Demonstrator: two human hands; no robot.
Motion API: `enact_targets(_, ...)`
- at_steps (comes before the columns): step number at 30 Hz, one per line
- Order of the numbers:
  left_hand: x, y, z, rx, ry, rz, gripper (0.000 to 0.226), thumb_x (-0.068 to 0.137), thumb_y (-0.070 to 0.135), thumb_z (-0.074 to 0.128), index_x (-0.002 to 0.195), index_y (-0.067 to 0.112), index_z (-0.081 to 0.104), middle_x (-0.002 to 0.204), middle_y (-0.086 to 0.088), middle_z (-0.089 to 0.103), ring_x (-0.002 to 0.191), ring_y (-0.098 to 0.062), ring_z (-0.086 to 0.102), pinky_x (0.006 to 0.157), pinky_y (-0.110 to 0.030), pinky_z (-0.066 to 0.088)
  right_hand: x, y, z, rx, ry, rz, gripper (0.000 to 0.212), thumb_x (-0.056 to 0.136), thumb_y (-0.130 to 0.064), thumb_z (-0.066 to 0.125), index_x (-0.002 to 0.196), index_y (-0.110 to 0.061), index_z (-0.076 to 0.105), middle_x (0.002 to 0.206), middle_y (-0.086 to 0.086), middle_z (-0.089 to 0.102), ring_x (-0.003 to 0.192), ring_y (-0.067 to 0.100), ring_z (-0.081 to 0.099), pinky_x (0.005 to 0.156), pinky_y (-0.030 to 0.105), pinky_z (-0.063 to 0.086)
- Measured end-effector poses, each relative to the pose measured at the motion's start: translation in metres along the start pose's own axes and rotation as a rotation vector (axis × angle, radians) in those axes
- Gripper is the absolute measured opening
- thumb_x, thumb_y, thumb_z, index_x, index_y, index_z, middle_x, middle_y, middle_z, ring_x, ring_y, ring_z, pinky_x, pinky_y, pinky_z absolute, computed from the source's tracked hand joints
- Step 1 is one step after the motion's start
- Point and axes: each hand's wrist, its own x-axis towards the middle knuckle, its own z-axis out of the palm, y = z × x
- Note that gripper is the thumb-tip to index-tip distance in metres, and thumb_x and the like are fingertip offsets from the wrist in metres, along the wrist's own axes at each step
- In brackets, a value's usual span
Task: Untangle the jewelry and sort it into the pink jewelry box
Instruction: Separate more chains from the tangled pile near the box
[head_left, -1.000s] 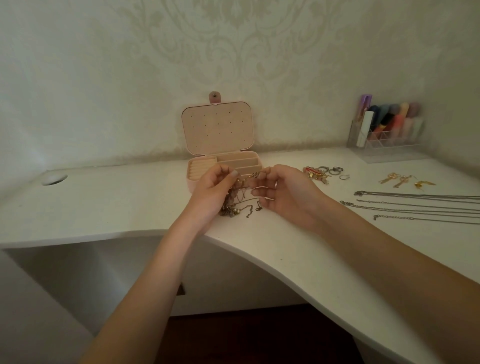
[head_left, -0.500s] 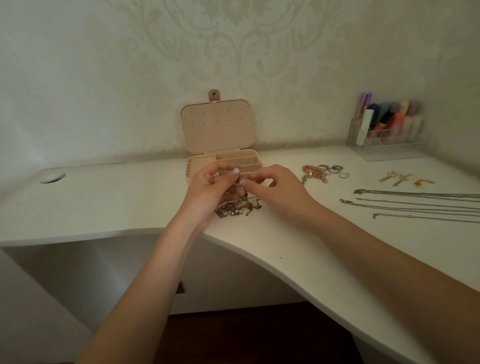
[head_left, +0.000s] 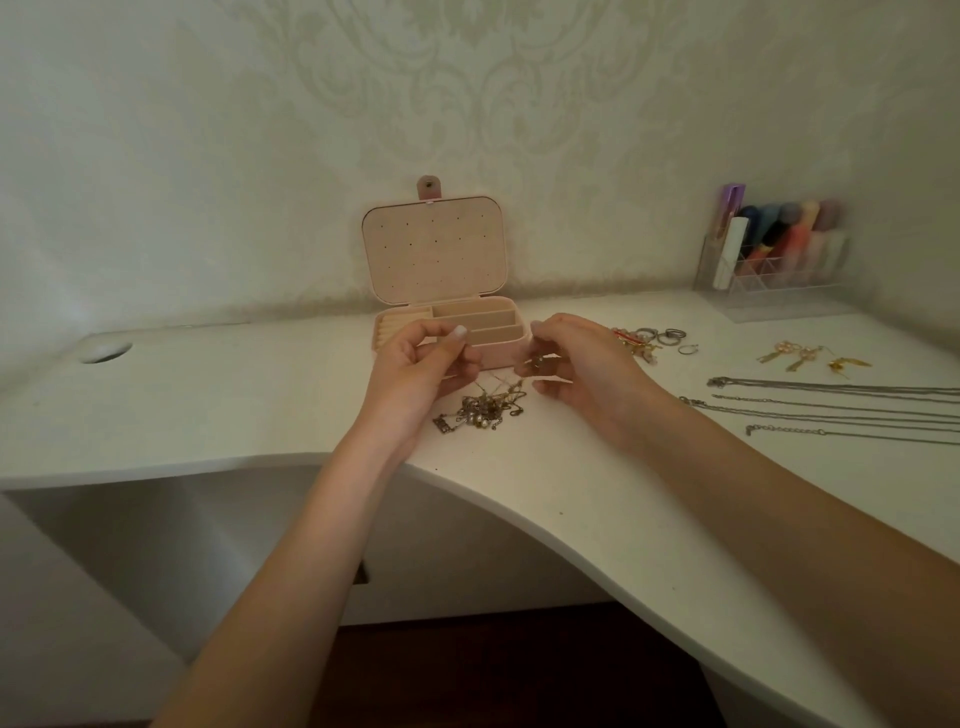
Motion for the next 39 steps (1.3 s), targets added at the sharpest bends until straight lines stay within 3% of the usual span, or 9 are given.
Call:
enact_targets(3, -0.001, 0.001, 0.0, -0.016, -0.025, -0.018, 0.006, 0.092, 0.011, 0.058, 0.097, 0.012, 0.062, 0.073, -0.002, 0.073, 0.06, -0.009, 0.067, 0.068, -0.023, 0.057, 0.001, 0.004, -0.003, -0.334, 0.022, -0.111, 0.023, 0.089, -0.015, 0.055, 0.066, -0.013, 0.058, 0.062, -0.001, 0.061, 0.058, 0.011, 0.055, 0.055, 0.021, 0.037)
enact_targets(6, -0.003, 0.002, -0.001, -0.031, -0.074, -0.043, 0.012, 0.093, 0.013, 0.056, 0.102, 0.011, 0.064, 0.081, -0.003, 0.075, 0.072, -0.011, 0.071, 0.071, -0.024, 0.058, -0.001, 0.012, 0.001, -0.667, 0.072, -0.338, 0.013, 0.086, -0.021, 0.062, 0.078, -0.011, 0.065, 0.071, -0.008, 0.06, 0.065, 0.005, 0.051, 0.058, 0.013, 0.037)
enact_targets(10, -0.003, 0.004, -0.002, -0.018, -0.132, -0.06, 0.019, 0.098, 0.018, 0.047, 0.106, 0.015, 0.064, 0.089, -0.002, 0.075, 0.079, -0.015, 0.072, 0.071, -0.026, 0.058, -0.004, 0.015, 0.011, -0.723, 0.088, -0.522, 0.01, 0.086, -0.021, 0.065, 0.08, -0.013, 0.063, 0.082, -0.003, 0.062, 0.073, 0.003, 0.052, 0.063, 0.007, 0.037)
enact_targets(16, -0.004, 0.007, 0.0, -0.009, -0.181, -0.102, 0.029, 0.101, 0.024, 0.039, 0.114, 0.014, 0.063, 0.101, -0.007, 0.073, 0.084, -0.024, 0.072, 0.07, -0.028, 0.058, -0.001, 0.018, 0.015, -0.764, 0.132, -0.519, 0.011, 0.085, -0.029, 0.067, 0.079, -0.019, 0.066, 0.084, -0.003, 0.059, 0.07, 0.0, 0.047, 0.063, 0.007, 0.033)
enact_targets(21, -0.006, 0.009, 0.002, 0.042, -0.256, -0.102, 0.031, 0.1, 0.029, 0.037, 0.118, 0.021, 0.061, 0.108, -0.001, 0.072, 0.087, -0.024, 0.072, 0.071, -0.027, 0.057, 0.002, 0.017, 0.017, -0.618, 0.11, -0.396, 0.009, 0.085, -0.024, 0.068, 0.082, -0.017, 0.071, 0.074, -0.009, 0.061, 0.059, -0.002, 0.049, 0.058, 0.011, 0.035)
enact_targets(26, -0.006, 0.006, 0.002, 0.062, -0.251, -0.082, 0.033, 0.098, 0.019, 0.046, 0.128, 0.03, 0.053, 0.11, 0.0, 0.071, 0.091, -0.025, 0.071, 0.078, -0.028, 0.057, -0.003, 0.007, 0.014, -0.301, 0.026, -0.208, 0.009, 0.088, -0.017, 0.063, 0.089, -0.009, 0.068, 0.078, -0.004, 0.062, 0.069, 0.002, 0.055, 0.057, 0.003, 0.04)
enact_targets(29, -0.006, 0.004, 0.002, 0.1, -0.236, -0.047, 0.045, 0.097, 0.01, 0.048, 0.137, 0.029, 0.044, 0.127, 0.0, 0.062, 0.097, -0.02, 0.069, 0.07, -0.023, 0.057, -0.004, -0.002, 0.013, -0.15, -0.045, -0.102, 0.012, 0.09, -0.014, 0.056, 0.079, -0.014, 0.061, 0.07, -0.003, 0.064, 0.063, 0.005, 0.058, 0.061, 0.016, 0.042)
enact_targets(32, -0.007, 0.004, 0.002, 0.098, -0.214, -0.005, 0.055, 0.094, 0.001, 0.049, 0.142, 0.027, 0.038, 0.144, 0.007, 0.043, 0.095, -0.01, 0.068, 0.06, -0.022, 0.057, -0.001, -0.01, 0.01, 0.037, -0.062, -0.069, 0.014, 0.09, -0.013, 0.054, 0.076, -0.012, 0.056, 0.056, -0.002, 0.048, 0.054, 0.011, 0.044, 0.058, 0.023, 0.034)
enact_targets(39, -0.005, 0.001, 0.0, 0.12, -0.059, 0.101, 0.064, 0.088, -0.004, 0.056, 0.142, 0.025, 0.037, 0.135, 0.008, 0.051, 0.087, 0.003, 0.066, 0.056, -0.017, 0.052, -0.001, -0.01, 0.004, -0.066, -0.124, -0.174, 0.02, 0.094, -0.023, 0.056, 0.077, -0.015, 0.063, 0.047, -0.008, 0.038, 0.046, 0.009, 0.031, 0.049, 0.018, 0.029)
